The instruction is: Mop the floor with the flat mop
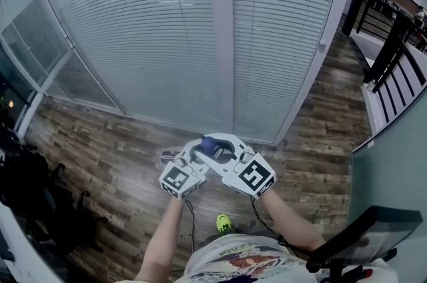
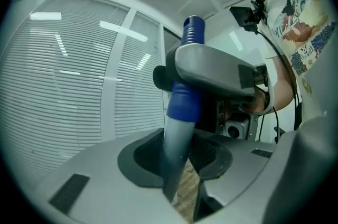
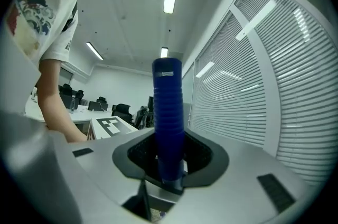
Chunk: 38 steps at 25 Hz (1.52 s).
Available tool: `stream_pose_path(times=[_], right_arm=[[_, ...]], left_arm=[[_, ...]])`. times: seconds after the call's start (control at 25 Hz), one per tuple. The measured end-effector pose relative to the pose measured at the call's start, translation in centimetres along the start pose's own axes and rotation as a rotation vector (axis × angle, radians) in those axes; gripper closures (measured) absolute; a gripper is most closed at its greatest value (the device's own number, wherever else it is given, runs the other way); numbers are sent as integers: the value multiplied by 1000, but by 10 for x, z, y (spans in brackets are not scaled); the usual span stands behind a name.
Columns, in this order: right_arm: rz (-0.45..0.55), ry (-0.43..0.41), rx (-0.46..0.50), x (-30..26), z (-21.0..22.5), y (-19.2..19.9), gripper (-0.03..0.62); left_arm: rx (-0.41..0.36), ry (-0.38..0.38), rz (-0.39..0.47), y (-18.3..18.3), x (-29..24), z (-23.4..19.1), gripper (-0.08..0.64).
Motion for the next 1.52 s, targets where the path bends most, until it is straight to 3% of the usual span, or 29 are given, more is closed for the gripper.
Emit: stream_pose_path(times=[0.08, 0.28, 0.48, 0.68, 1.08, 1.2, 1.36, 1.52], right_arm=[[14, -8, 18, 23, -17, 7, 460], [-10, -82, -63, 90, -67, 32, 457], [-50, -142, -95, 168, -117, 69, 440], [-87, -199, -116, 228, -176, 100, 430], [-99, -263, -160, 302, -233, 106, 426], [-110, -276, -118, 322, -257, 104, 428], [-111, -283, -147, 345, -311, 105, 427], [-139, -318, -111, 366, -380, 109, 428]], left_arm=[[14, 5, -39, -1, 1, 27, 437], [72, 38, -175, 6, 3, 110, 436], [64, 73, -313, 14, 2, 206, 426], [51, 60, -385, 22, 16, 291, 413], [78, -11, -404, 1, 27, 379, 408], [92, -21, -402, -10, 38, 407, 407], [100, -40, -390, -20, 71, 454, 407], [118, -80, -364, -31, 118, 506, 407]])
Point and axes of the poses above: the fingertips, and each gripper's own axes: x backward along the fingers, z to its right, y out of its underside, the point moved 3 cm from there along x, backward along the fingers, and after that the axes turned 11 degrees about -x, right-handed, at the moved point
